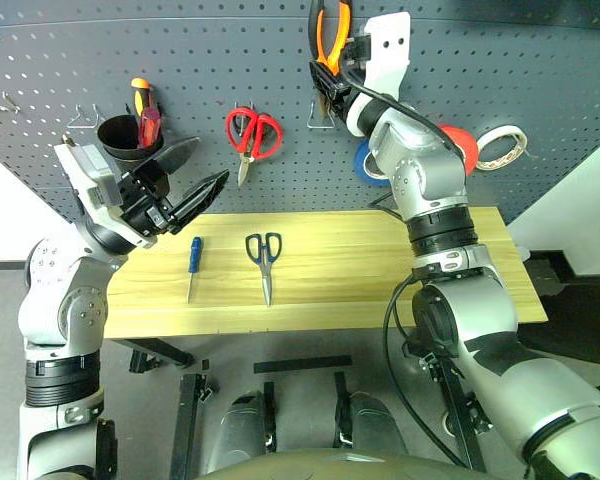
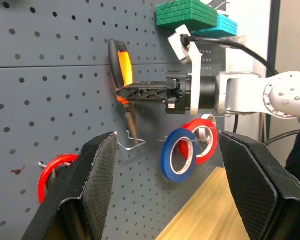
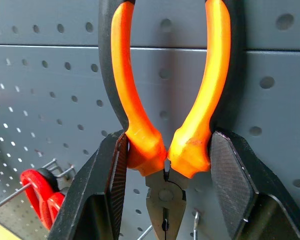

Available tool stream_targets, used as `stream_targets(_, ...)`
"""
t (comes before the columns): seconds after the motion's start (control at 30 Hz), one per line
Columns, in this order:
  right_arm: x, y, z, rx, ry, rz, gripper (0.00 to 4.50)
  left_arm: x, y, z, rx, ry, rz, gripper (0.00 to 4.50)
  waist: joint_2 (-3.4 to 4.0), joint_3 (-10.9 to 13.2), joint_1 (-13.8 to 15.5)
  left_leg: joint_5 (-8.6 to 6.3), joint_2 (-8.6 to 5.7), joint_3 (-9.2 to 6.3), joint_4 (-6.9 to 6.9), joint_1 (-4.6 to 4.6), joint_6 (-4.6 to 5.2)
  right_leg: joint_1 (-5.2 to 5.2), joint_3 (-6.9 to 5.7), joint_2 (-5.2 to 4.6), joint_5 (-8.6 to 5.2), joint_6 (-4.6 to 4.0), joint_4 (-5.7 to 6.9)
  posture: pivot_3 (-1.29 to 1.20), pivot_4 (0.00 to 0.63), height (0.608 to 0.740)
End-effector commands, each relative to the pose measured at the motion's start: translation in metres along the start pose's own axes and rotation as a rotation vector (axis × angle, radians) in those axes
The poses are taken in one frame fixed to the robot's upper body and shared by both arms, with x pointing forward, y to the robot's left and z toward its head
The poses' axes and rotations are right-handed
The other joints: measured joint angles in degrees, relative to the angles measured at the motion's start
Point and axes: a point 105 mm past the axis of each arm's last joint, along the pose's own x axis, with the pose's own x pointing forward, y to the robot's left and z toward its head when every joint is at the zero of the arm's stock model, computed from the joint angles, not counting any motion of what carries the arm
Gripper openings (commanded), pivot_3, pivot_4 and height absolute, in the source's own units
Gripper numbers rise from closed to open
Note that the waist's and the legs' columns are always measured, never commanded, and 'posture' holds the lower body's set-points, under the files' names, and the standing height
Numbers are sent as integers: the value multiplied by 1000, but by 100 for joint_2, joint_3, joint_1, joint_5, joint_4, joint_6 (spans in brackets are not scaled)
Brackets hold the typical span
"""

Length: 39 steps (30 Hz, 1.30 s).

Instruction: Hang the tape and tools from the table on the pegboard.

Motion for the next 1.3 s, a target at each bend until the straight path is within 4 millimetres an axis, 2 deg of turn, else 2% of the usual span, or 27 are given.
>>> stream_targets(0.03, 2, -8, 22, 1, -74, -44, 2051, 4, -1, 6, 19, -21, -17, 3376, 3, -5, 3, 0, 0, 0, 2, 1, 0, 3, 0, 0, 0, -1, 0, 95, 97, 738)
stream_targets(0.17, 3, -7, 17, 8, -55, -42, 2051, 4, -1, 4, 17, -18, -21, 3376, 4, -8, 0, 0, 0, 0, 4, 10, 0, 12, 1, 0, 2, -3, 2, 94, 96, 738)
stream_targets(0.23, 2, 0, 7, -15, -16, -11, 2051, 4, 0, 3, 18, -14, -22, 3376, 4, -9, -5, 0, 0, -1, 4, 11, 0, 12, 2, 0, 2, -3, 2, 94, 96, 738)
stream_targets(0.37, 1, 3, 3, -17, -6, 2, 3343, 4, 0, 2, 17, -9, -25, 3376, 5, -9, -32, 0, 0, 0, 3, 13, 0, 13, 3, 1, 2, -3, 3, 93, 98, 738)
stream_targets(0.43, 0, 2, 13, 20, -21, 14, 4098, 4, 0, 1, 15, -6, -25, 3376, 5, -9, -50, 0, 0, 0, 4, 14, 0, 12, 3, 0, 2, -3, 4, 90, 99, 738)
stream_targets(0.5, -2, 0, 22, 42, -39, 28, 4486, 3, -1, 0, 12, -4, -25, 3376, 5, -10, -67, 0, 0, -1, 5, 15, 0, 16, 3, 0, 2, -3, 5, 91, 102, 738)
stream_targets(0.67, -17, -3, 56, 34, -130, 86, 4486, 1, -4, -7, -15, 27, -27, 3376, 5, -9, -83, 0, 0, -3, 3, 17, 0, 18, 3, 0, 2, -3, 3, 90, 104, 738)
stream_targets(0.77, -34, -3, 60, 10, -95, 188, 4486, -5, -8, -26, -20, 143, -22, 3376, 5, -9, -95, 0, 0, -5, 0, 18, 0, 18, 2, 0, 2, -3, 2, 90, 114, 738)
stream_targets(0.83, -52, 1, 50, 18, -25, 305, 4486, -9, -10, -41, -41, 222, 9, 3376, 5, -10, -80, 0, 0, -5, -1, 26, 1, 24, 2, 0, 2, -3, 1, 84, 120, 738)
stream_targets(1.03, -108, 14, 4, -26, 175, 632, 4486, -9, -13, -69, -92, 333, 109, 3376, 7, -9, -11, -2, 0, -10, 0, 62, 3, 67, 2, 0, 2, -3, -8, 66, 134, 738)
stream_targets(1.2, -131, 8, -23, -15, 221, 770, 4486, -12, -17, -99, -123, 484, 180, 3376, 7, -8, 8, -4, 0, -8, -1, 87, 5, 87, 6, 0, 1, -3, -8, 52, 146, 738)
stream_targets(1.3, -142, 4, -44, -3, 303, 832, 4486, -12, -18, -125, -109, 602, 238, 3376, 8, -7, 28, -4, 0, -8, 0, 92, 6, 94, 5, -1, 1, -3, -8, 42, 164, 738)
